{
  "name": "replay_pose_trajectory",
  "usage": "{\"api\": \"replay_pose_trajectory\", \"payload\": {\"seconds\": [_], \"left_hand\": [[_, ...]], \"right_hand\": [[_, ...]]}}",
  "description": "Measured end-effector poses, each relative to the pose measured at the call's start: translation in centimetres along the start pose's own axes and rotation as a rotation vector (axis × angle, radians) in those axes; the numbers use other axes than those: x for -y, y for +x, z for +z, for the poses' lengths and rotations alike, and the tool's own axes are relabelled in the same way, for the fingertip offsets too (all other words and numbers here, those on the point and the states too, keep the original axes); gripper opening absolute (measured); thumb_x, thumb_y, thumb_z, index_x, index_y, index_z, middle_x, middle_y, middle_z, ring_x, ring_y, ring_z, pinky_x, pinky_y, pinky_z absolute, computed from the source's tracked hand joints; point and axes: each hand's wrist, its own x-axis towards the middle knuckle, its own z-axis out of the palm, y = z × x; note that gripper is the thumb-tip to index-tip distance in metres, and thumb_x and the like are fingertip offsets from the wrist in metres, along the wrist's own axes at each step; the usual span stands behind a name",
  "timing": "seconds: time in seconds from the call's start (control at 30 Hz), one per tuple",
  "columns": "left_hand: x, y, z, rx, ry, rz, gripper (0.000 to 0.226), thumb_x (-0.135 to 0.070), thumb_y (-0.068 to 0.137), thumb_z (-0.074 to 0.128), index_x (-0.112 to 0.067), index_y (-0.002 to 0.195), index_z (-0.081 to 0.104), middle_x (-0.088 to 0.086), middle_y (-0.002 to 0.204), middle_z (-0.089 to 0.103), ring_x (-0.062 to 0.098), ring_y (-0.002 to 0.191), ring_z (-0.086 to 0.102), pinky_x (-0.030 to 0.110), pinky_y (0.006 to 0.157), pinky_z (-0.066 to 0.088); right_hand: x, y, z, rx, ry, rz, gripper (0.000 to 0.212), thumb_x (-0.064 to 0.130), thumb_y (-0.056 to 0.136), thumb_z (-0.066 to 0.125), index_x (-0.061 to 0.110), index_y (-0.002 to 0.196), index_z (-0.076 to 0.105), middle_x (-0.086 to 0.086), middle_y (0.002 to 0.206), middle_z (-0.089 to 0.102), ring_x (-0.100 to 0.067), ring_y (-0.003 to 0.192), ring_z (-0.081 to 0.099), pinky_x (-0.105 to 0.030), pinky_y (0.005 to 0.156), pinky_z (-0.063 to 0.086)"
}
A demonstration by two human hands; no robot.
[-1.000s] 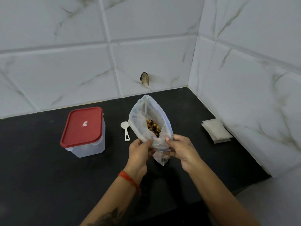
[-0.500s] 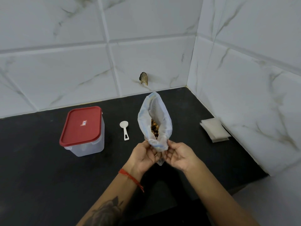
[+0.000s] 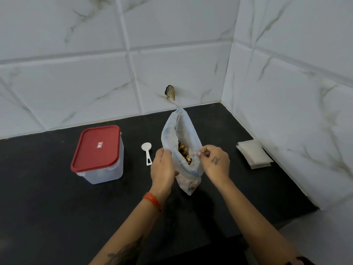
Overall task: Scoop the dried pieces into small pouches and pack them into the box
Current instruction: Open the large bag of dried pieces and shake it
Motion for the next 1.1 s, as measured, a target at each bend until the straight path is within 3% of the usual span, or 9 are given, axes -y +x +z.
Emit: {"api": "replay_pose_trajectory", "payload": {"seconds": [0.13, 0.3, 0.4, 0.5, 0.63, 0.77, 0.83, 0.97, 1.1], "left_hand": [[-0.8, 1.1, 0.4, 0.007, 0.097, 0.008, 0.030, -0.032, 0.095, 0.049, -0.007, 0.084, 0.060, 0.018, 0.091, 0.064, 0.033, 0.088, 0.062, 0.049, 0.084, 0.054], [-0.6, 2.8, 0.1, 0.184, -0.455, -0.405, 0.019, -0.007, 0.097, 0.043, -0.001, 0.097, 0.061, 0.015, 0.093, 0.064, 0.026, 0.087, 0.062, 0.041, 0.071, 0.054], [-0.2, 3.2, 0.1, 0.246, -0.625, -0.583, 0.026, -0.004, 0.097, 0.036, 0.007, 0.108, 0.058, 0.023, 0.103, 0.061, 0.032, 0.101, 0.059, 0.048, 0.086, 0.049], [0.4, 3.0, 0.5, 0.280, -0.527, -0.602, 0.028, -0.003, 0.093, 0.035, 0.006, 0.099, 0.061, 0.020, 0.092, 0.063, 0.030, 0.086, 0.061, 0.044, 0.076, 0.055], [0.4, 3.7, 0.6, 0.215, -0.165, -0.339, 0.017, -0.004, 0.091, 0.042, -0.006, 0.095, 0.058, 0.011, 0.086, 0.060, 0.021, 0.073, 0.059, 0.033, 0.061, 0.052], [-0.1, 3.6, 0.7, 0.184, -0.033, -0.212, 0.016, -0.004, 0.093, 0.044, -0.009, 0.105, 0.054, 0.010, 0.093, 0.062, 0.019, 0.072, 0.060, 0.028, 0.053, 0.050], [-0.2, 3.7, 0.8, 0.144, 0.041, -0.128, 0.019, -0.005, 0.091, 0.049, -0.010, 0.108, 0.054, 0.009, 0.099, 0.064, 0.019, 0.079, 0.063, 0.028, 0.055, 0.052], [-1.6, 3.6, 0.8, -0.070, 0.249, 0.241, 0.032, -0.006, 0.094, 0.041, -0.016, 0.119, 0.058, 0.002, 0.119, 0.061, 0.015, 0.107, 0.057, 0.034, 0.094, 0.048], [-3.4, 5.8, 1.9, -0.101, 0.605, 0.572, 0.042, -0.029, 0.100, 0.036, -0.013, 0.139, 0.042, 0.004, 0.142, 0.046, 0.017, 0.131, 0.041, 0.029, 0.107, 0.031]], "right_hand": [[0.5, 0.3, 0.0, 0.107, 0.104, 0.062, 0.017, 0.021, 0.093, 0.056, 0.011, 0.087, 0.068, -0.002, 0.084, 0.065, -0.020, 0.085, 0.062, -0.033, 0.076, 0.052], [0.7, 1.3, -0.6, 0.338, 1.003, 0.734, 0.023, -0.002, 0.096, 0.041, 0.003, 0.100, 0.063, -0.015, 0.098, 0.065, -0.028, 0.094, 0.062, -0.044, 0.087, 0.051], [-0.2, 1.4, -0.3, 0.409, 1.293, 0.909, 0.032, -0.008, 0.092, 0.034, 0.003, 0.103, 0.062, -0.019, 0.101, 0.064, -0.032, 0.094, 0.062, -0.046, 0.081, 0.051], [0.1, 0.9, 0.4, 0.450, 0.862, 0.735, 0.026, 0.003, 0.092, 0.038, 0.011, 0.090, 0.064, -0.013, 0.093, 0.065, -0.027, 0.086, 0.063, -0.043, 0.079, 0.054], [0.6, 1.2, -0.1, 0.193, 0.116, 0.179, 0.026, 0.023, 0.095, 0.034, 0.013, 0.088, 0.057, -0.009, 0.097, 0.056, -0.019, 0.082, 0.052, -0.033, 0.071, 0.043], [1.9, 3.7, -0.2, 0.069, 0.098, -0.042, 0.045, 0.030, 0.098, 0.042, 0.012, 0.138, 0.040, -0.008, 0.129, 0.048, -0.022, 0.115, 0.051, -0.023, 0.084, 0.033], [2.0, 5.3, 0.5, 0.056, 0.010, -0.075, 0.033, 0.026, 0.097, 0.047, 0.009, 0.125, 0.051, -0.008, 0.115, 0.058, -0.022, 0.104, 0.057, -0.022, 0.079, 0.037], [1.5, 6.7, 1.6, 0.040, 0.002, -0.043, 0.023, 0.018, 0.097, 0.045, 0.007, 0.080, 0.056, 0.001, 0.070, 0.051, -0.015, 0.071, 0.051, -0.017, 0.053, 0.033], [1.6, 6.7, 2.2, 0.068, 0.090, -0.087, 0.029, 0.012, 0.096, 0.043, 0.011, 0.069, 0.053, 0.003, 0.064, 0.047, -0.013, 0.064, 0.047, -0.020, 0.054, 0.033]]}}
